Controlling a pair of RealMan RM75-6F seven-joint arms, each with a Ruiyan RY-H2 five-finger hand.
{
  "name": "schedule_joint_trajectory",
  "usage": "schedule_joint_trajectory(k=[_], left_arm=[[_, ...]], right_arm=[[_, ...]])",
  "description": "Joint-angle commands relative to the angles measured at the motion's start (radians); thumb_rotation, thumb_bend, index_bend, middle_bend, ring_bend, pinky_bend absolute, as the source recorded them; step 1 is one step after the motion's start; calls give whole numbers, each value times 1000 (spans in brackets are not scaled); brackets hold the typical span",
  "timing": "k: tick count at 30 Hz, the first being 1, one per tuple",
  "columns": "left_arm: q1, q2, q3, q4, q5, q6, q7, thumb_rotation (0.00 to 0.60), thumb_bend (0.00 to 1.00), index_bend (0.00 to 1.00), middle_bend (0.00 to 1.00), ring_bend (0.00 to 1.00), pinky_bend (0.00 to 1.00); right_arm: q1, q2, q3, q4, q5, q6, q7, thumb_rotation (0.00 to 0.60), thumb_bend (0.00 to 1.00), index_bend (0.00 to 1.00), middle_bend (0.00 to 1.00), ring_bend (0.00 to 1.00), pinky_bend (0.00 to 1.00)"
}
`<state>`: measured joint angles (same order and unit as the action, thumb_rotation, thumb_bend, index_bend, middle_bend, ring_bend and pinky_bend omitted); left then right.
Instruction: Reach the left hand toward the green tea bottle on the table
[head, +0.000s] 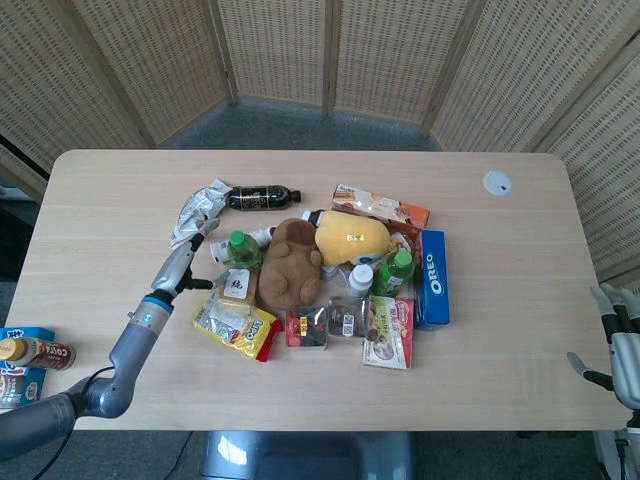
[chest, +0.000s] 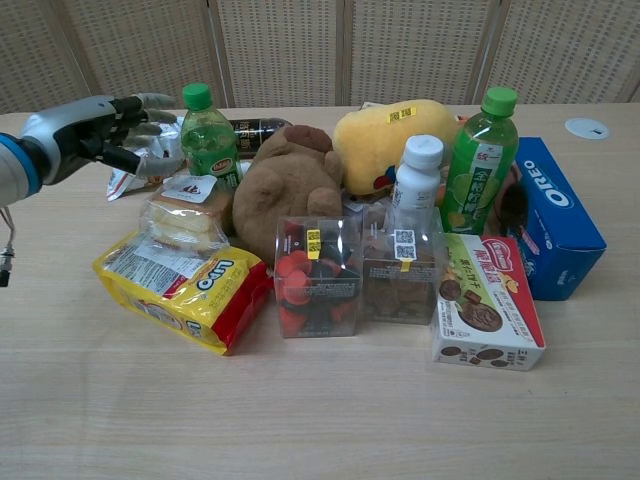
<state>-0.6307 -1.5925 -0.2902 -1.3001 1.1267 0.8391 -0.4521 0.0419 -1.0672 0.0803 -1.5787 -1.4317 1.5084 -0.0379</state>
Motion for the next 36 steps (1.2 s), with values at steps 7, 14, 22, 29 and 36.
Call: schedule_joint_trajectory(k=[7, 14, 22, 29, 36], left_arm=[[-67, -141, -32, 166, 29, -41, -112, 600, 345, 8, 138, 134, 0], [-93, -232, -75, 279, 21, -20, -186, 600, 496, 341, 424, 488, 321], [-107, -272, -104, 330, 14, -21, -248, 600, 541, 450, 540, 604, 458], [-78, -207, -119, 244, 38, 26, -274, 600, 518, 473, 565, 633, 485], [-1, -24, -128, -9, 30, 83, -206, 600, 499, 461, 564, 635, 486]], right_arm=[[-20, 18, 0, -8, 8, 16, 7, 584, 202, 0, 17, 0, 0], [-31, 26, 0, -13, 13, 22, 6, 588, 203, 0, 17, 0, 0], [-34, 32, 2, -25, 12, 22, -2, 589, 203, 0, 17, 0, 0], [-24, 26, 6, -25, 8, 8, -5, 586, 202, 0, 17, 0, 0], [-8, 7, 8, -10, 3, -14, 1, 587, 203, 0, 17, 0, 0]])
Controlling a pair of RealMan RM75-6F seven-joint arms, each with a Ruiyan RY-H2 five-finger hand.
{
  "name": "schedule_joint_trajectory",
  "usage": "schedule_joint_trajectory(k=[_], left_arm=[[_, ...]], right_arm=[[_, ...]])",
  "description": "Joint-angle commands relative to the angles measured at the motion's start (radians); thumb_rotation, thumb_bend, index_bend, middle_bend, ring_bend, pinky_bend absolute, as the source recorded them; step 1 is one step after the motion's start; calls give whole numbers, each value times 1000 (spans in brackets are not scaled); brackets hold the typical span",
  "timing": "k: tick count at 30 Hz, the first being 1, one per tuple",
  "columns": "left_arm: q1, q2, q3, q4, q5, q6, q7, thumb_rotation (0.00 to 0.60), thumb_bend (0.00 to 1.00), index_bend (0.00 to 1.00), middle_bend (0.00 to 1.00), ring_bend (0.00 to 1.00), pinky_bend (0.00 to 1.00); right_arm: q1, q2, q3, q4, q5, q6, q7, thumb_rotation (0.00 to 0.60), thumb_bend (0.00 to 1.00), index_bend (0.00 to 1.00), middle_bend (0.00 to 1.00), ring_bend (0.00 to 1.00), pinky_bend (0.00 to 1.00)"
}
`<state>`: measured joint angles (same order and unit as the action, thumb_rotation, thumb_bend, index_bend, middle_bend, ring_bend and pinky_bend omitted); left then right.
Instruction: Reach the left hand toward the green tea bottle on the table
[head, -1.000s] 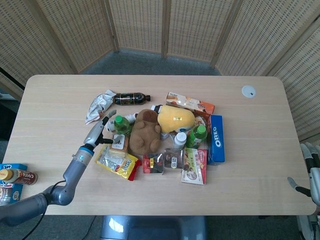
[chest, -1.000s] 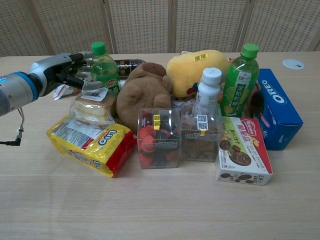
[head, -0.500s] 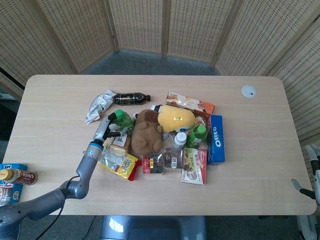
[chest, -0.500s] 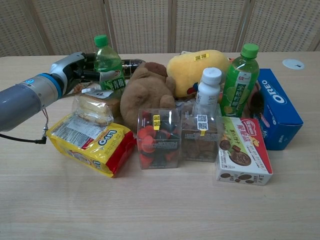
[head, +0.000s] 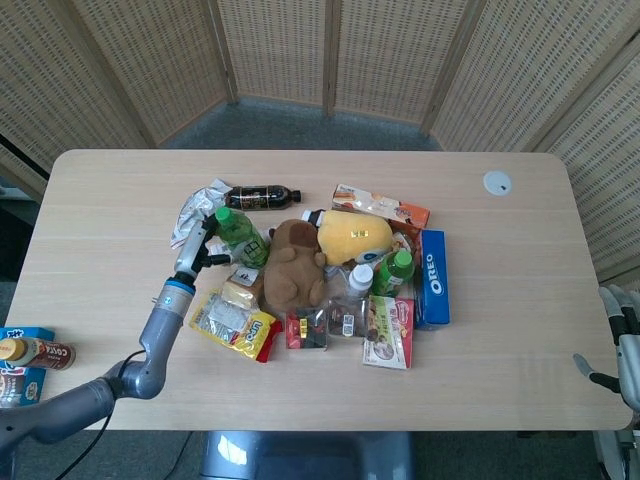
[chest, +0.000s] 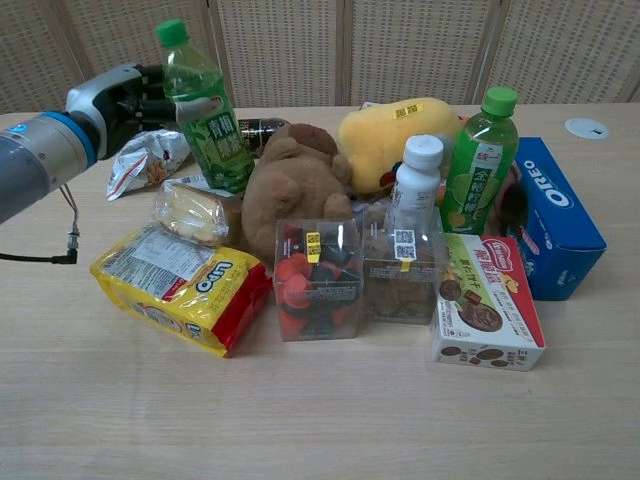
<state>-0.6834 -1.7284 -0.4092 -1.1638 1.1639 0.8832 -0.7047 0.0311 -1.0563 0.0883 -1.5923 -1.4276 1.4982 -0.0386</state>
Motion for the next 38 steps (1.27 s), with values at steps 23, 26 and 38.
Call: schedule_joint_trajectory(k=[23, 26, 38], left_arm=[[173, 622, -190, -818, -134, 195, 233, 600, 479, 463, 569, 635, 482], [165, 640, -201, -846, -156, 204, 250, 600, 480, 463, 569, 635, 482], [133, 633, -185, -846, -188, 208, 252, 600, 478, 463, 570, 635, 481]], right_arm=[[9, -41, -14, 37, -43, 3, 45, 584, 202, 0, 16, 0, 0], [1, -45, -17, 46, -43, 10, 56, 587, 201, 0, 17, 0, 0], [-10, -53, -20, 63, -41, 17, 70, 587, 203, 0, 17, 0, 0]])
